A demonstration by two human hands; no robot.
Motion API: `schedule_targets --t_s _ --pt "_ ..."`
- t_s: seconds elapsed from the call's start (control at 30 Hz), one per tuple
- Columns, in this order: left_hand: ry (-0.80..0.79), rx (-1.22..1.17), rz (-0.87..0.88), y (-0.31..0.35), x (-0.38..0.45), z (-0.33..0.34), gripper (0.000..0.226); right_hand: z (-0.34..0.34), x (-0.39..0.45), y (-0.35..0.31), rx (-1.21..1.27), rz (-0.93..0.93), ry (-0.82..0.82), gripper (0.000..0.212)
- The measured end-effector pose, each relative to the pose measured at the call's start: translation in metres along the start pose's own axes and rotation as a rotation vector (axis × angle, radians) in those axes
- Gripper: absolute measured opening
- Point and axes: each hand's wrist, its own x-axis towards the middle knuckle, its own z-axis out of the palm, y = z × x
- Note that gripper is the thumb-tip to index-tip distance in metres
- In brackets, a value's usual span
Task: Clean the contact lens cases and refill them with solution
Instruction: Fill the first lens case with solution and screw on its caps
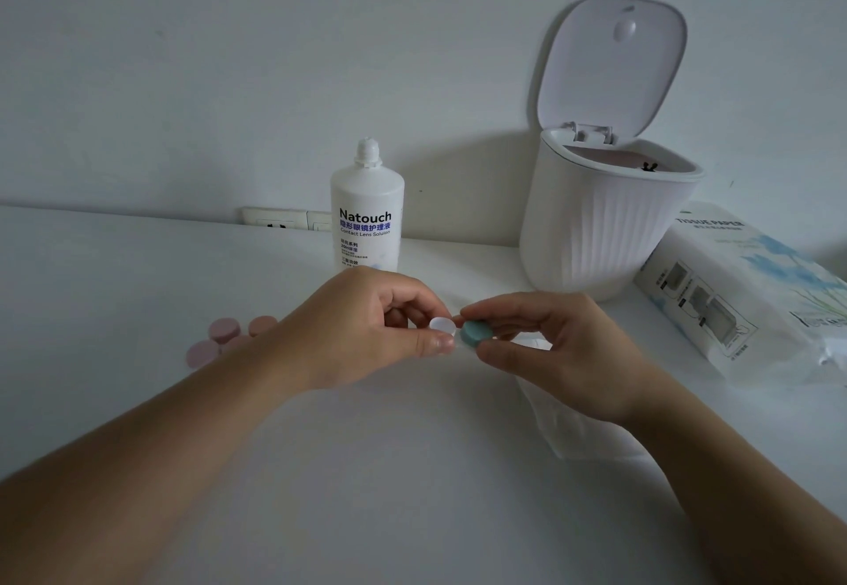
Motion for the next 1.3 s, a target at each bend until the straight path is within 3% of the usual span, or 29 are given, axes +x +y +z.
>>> schedule_targets --t_s 0.2,0.4,0.73,0.9,1.0,1.2,1.3 --pt "-0.027 0.006 0.003 -0.0001 0.0002 0.0005 0.012 0.004 0.0014 0.0018 -0.028 0.0 0.052 0.022" --pt "-0.022 0.0 0.008 -0.0012 0.0006 0.0014 0.022 0.0023 0.0 0.0005 -0.05 0.018 0.014 0.042" --pt "-0.009 0.008 0.009 -0.0025 0.0003 0.0014 0.007 0.0061 0.0005 -0.0005 -0.039 0.034 0.052 0.016" --pt "-0.022 0.004 0.017 -0.0022 0.0 0.0016 0.006 0.008 0.0006 -0.0024 -0.031 0.089 0.052 0.048" --pt "-0.007 0.013 0.011 -0.0024 0.0003 0.0015 0.008 0.0021 -0.0008 0.0001 -0.025 0.072 -0.016 0.038" --pt "-0.003 0.006 0.011 -0.001 -0.0001 0.0011 0.008 0.0049 -0.0006 0.0004 -0.006 0.059 0.037 0.02" --pt "-0.016 0.009 0.018 -0.0004 0.0 0.0008 0.007 0.0061 0.0012 -0.0017 0.068 0.085 0.061 0.039"
